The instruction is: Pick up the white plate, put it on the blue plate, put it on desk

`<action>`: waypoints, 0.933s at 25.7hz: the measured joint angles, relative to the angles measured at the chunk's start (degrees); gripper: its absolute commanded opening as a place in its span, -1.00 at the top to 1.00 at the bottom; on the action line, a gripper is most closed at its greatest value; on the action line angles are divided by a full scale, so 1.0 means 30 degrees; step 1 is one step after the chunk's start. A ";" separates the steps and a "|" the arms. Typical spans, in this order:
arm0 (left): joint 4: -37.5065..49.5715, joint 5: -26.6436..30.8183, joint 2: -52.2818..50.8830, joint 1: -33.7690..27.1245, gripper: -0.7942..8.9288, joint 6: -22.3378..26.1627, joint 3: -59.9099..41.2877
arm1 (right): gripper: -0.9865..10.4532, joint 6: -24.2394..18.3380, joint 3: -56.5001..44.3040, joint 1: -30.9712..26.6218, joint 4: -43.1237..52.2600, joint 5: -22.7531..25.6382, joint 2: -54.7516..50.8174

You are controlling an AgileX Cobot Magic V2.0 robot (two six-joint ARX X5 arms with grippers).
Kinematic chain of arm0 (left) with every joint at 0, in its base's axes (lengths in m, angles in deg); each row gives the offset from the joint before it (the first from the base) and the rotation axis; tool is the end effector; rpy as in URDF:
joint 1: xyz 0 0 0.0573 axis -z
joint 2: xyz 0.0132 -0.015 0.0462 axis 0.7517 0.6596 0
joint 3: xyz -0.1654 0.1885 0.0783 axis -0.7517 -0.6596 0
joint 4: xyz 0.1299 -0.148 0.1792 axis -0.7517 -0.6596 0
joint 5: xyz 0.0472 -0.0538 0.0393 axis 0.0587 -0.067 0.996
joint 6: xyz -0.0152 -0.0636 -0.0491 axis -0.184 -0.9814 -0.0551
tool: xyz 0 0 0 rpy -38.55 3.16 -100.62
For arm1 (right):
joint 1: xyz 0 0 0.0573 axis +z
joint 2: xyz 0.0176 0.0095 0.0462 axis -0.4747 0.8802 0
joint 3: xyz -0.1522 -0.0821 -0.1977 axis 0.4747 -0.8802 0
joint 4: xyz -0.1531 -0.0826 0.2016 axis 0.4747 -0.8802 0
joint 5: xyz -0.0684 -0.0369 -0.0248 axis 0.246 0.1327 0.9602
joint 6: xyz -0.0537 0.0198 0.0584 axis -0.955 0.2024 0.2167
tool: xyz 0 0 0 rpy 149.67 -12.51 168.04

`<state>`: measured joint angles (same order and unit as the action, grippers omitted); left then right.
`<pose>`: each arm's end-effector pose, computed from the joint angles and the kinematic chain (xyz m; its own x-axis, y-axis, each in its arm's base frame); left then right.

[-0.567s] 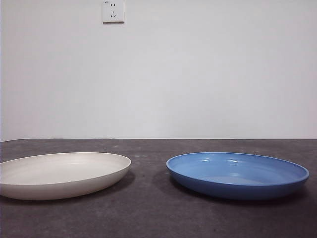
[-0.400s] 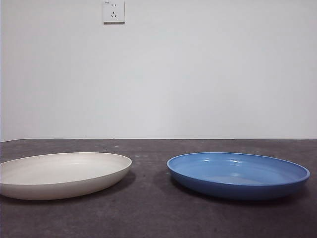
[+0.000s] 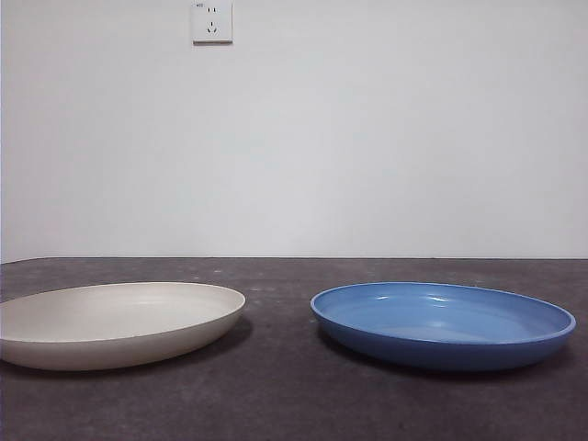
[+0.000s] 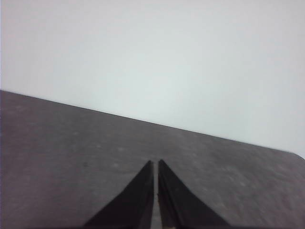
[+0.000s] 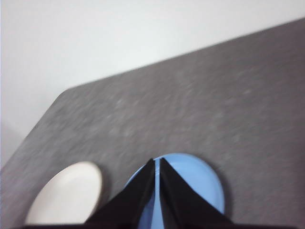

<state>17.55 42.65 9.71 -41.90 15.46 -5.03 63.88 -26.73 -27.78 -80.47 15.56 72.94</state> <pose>0.1544 -0.0293 0.3407 0.9607 -0.2748 -0.0396 0.2467 0.9103 -0.3325 0.1326 0.0285 0.3119 0.8753 0.4088 -0.2583 -0.2506 0.8403 0.4807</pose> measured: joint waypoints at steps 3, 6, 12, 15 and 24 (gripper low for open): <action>-0.0663 -0.0612 0.0933 0.0991 0.80 0.0204 0.1239 | 0.81 -0.0109 0.0809 0.0641 -0.0197 -0.0933 0.0896; -0.1435 -0.0911 0.1545 0.2535 0.80 0.0539 0.1938 | 0.81 -0.0138 0.1450 0.1887 -0.0240 -0.1093 0.1464; -0.2900 -0.1923 0.2120 0.5282 0.80 0.1661 0.2266 | 0.81 -0.0984 0.1851 0.3854 -0.0663 -0.2149 0.1865; -0.4095 -0.3446 0.2135 0.5748 0.80 0.2229 0.2266 | 0.81 -0.2011 0.1858 0.4065 -0.1574 -0.3388 0.2011; -0.6448 -0.3956 0.2120 0.5807 0.58 0.3570 0.2266 | 0.81 -0.3978 0.1858 0.4065 -0.2382 -0.3614 0.2091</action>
<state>-1.79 30.78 16.07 -24.48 26.17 1.76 51.95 -21.15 -15.59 -87.61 4.72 79.21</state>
